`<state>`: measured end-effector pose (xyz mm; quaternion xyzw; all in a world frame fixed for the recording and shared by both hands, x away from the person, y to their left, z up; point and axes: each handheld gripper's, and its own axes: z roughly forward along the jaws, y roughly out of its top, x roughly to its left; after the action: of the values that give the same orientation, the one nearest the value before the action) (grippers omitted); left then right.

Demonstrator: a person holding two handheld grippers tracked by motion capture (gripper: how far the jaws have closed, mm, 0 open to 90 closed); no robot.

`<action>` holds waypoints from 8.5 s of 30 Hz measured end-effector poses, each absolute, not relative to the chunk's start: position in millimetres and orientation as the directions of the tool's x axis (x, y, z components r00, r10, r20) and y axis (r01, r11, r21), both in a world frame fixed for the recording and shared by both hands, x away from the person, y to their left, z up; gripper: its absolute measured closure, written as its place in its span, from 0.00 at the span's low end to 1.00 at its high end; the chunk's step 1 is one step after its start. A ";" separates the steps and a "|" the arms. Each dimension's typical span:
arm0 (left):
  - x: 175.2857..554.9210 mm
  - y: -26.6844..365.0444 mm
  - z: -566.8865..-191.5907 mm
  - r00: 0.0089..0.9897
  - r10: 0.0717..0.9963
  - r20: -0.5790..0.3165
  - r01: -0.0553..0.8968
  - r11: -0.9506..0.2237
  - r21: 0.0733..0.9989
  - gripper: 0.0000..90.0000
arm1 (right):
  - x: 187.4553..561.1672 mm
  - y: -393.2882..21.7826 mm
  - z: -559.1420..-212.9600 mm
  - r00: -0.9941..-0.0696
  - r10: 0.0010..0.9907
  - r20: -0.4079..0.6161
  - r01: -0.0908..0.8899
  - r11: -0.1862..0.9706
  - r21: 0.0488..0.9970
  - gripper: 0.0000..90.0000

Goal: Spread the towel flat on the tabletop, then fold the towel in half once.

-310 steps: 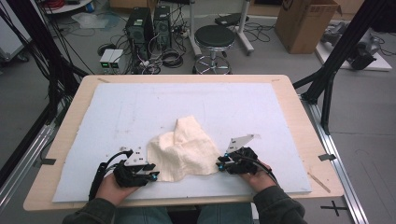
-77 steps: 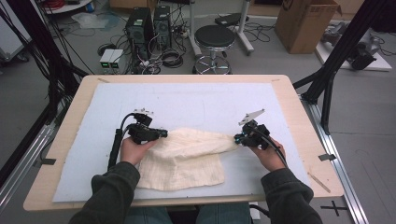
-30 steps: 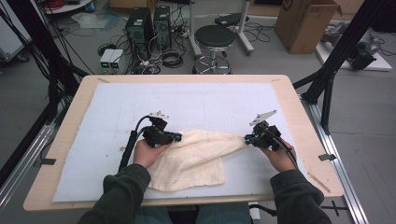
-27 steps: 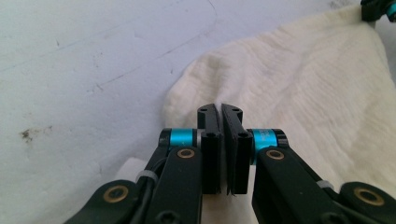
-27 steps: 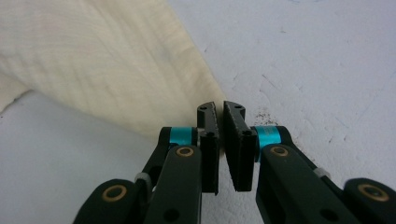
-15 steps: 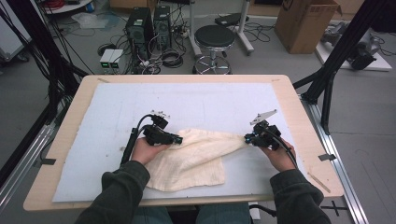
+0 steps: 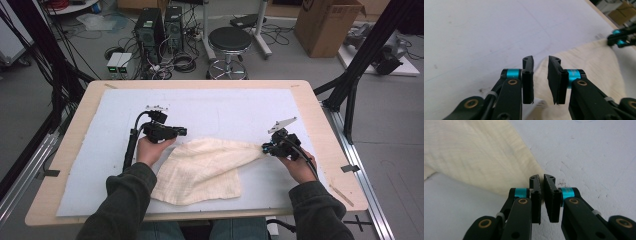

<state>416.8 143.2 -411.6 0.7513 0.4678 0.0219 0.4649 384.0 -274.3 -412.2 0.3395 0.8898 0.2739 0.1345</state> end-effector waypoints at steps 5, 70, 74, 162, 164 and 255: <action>421.5 131.4 -428.5 0.571 0.729 -0.378 0.714 -0.213 0.667 0.81 | 384.9 -273.2 -412.9 -0.733 0.678 -0.053 0.532 0.620 0.577 0.94; 289.0 198.0 -412.6 0.741 0.667 -0.075 0.420 -0.374 0.827 0.56 | 327.3 -226.0 -403.9 -0.860 0.507 0.060 0.374 0.547 0.749 0.59; 272.7 202.6 -423.5 0.756 0.653 -0.047 0.403 -0.408 0.819 0.58 | 314.8 -225.4 -414.2 -0.887 0.457 0.066 0.353 0.579 0.734 0.62; 267.2 204.7 -425.3 0.774 0.629 -0.072 0.402 -0.401 0.823 0.58 | 309.0 -233.7 -421.2 -0.870 0.476 0.130 0.387 0.495 0.778 0.49; 266.9 205.1 -424.7 0.774 0.629 -0.076 0.400 -0.392 0.828 0.57 | 308.9 -232.9 -420.2 -0.865 0.487 0.122 0.386 0.488 0.783 0.44; 451.8 193.1 -412.2 0.522 0.831 -0.192 0.617 -0.212 0.758 0.62 | 487.9 -213.6 -400.1 -0.714 0.670 0.202 0.596 0.431 0.678 0.48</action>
<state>451.8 193.1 -412.2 0.7677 0.4713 0.1291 0.4145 487.9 -213.6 -400.1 0.3748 0.8444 0.3796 0.0488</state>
